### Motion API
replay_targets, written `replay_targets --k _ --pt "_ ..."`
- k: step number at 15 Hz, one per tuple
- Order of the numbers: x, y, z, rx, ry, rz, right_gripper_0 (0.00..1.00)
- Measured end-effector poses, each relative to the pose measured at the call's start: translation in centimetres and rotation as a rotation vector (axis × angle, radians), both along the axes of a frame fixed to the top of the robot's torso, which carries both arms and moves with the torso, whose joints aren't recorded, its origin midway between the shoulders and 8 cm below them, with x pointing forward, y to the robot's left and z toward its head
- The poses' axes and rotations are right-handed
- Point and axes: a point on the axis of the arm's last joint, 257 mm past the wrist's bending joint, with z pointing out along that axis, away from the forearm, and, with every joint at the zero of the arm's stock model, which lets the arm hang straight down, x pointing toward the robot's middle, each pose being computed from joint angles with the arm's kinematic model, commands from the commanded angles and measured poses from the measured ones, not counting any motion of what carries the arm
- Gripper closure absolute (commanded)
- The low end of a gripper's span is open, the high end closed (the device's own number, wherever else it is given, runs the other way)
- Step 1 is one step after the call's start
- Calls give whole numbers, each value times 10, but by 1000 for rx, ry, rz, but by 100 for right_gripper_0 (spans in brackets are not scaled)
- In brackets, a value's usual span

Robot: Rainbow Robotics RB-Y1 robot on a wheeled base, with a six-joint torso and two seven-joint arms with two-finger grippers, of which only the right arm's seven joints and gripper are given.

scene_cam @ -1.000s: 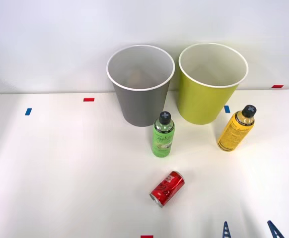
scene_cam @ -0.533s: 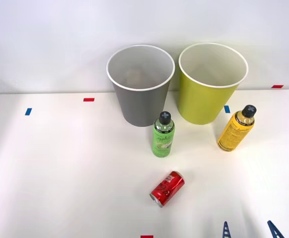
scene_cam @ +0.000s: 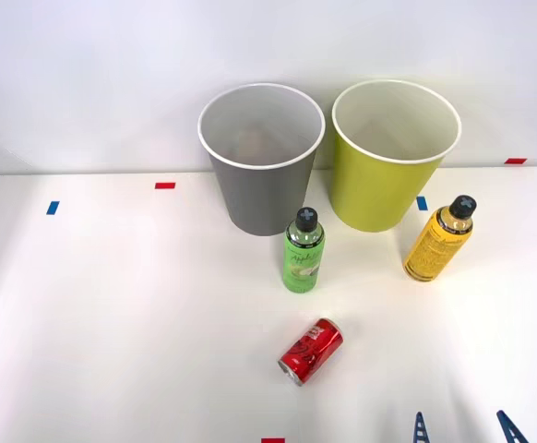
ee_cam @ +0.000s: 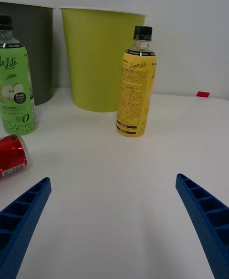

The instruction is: Put cans in the gray bin, plastic bottles in the light green bin

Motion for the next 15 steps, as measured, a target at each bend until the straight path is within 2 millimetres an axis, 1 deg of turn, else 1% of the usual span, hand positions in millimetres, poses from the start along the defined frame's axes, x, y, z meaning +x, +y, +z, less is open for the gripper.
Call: replay_targets --k 15 --pt "0 0 0 0 0 0 10"
